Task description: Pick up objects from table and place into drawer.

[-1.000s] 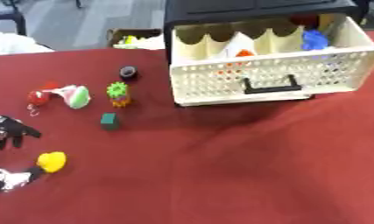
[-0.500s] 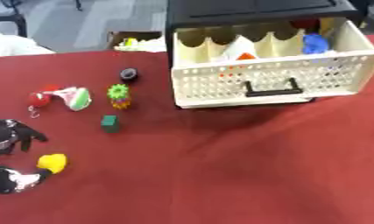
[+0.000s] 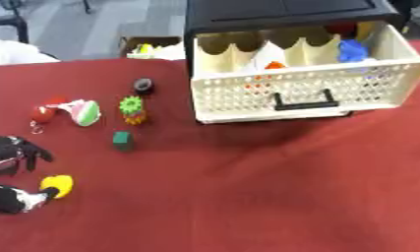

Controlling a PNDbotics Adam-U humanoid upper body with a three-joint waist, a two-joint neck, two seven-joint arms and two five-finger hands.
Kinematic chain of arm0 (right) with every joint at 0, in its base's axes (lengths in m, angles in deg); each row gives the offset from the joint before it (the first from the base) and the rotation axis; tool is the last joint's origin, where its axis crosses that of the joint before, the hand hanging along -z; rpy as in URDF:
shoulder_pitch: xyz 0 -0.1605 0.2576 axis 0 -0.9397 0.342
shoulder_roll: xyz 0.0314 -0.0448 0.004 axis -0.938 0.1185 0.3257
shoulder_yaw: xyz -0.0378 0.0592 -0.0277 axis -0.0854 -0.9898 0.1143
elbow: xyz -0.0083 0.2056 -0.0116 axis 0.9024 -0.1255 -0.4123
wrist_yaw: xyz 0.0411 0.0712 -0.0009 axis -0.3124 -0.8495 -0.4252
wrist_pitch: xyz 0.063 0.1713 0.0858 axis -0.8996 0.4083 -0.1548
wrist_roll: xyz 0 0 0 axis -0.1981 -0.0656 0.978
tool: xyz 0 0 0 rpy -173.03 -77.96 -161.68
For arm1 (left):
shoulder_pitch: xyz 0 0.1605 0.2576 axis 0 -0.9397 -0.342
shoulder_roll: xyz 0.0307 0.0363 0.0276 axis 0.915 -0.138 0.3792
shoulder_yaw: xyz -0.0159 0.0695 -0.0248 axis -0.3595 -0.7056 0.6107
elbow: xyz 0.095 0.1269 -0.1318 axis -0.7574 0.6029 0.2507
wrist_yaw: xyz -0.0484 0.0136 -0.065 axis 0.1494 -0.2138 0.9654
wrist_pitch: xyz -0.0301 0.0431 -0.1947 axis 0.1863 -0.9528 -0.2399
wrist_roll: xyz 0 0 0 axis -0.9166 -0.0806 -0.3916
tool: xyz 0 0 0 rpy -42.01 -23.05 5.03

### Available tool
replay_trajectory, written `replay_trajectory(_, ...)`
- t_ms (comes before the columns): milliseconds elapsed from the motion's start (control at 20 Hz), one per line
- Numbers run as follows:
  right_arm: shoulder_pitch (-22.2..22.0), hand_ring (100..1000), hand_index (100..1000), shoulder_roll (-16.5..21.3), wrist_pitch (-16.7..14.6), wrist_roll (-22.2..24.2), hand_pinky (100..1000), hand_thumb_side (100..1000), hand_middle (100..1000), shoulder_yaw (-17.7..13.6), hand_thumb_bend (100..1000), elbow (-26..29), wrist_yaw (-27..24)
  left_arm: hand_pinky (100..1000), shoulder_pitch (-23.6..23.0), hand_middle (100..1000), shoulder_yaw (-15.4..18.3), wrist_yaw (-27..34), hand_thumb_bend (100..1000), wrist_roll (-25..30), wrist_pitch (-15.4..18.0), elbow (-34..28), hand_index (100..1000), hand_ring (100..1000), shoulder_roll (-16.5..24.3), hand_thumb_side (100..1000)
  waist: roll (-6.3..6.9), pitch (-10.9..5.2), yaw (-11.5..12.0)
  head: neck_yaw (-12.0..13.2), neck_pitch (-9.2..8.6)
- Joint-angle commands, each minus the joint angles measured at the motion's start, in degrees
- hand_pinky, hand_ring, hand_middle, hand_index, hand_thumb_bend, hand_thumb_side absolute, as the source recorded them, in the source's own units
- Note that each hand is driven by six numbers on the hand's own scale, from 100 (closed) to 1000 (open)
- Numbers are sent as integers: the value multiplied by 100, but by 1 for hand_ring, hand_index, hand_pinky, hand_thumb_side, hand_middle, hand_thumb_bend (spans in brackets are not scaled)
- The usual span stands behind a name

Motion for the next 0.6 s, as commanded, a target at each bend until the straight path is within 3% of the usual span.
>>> replay_trajectory(50, 20, 471, 667, 134, -21, -39, 580, 1000, 417, -76, 100, 31, -17, 541, 61, 580, 52, -33, 327, -34, 14, 31, 850, 524, 88, 712, -30, -82, -8, 23, -51)
replay_trajectory(600, 22, 470, 663, 88, 12, -64, 579, 1000, 414, -97, 100, 31, -43, 534, 62, 570, -44, 88, 351, 145, -9, 142, 847, 514, 26, 744, -39, -72, -24, 69, -69)
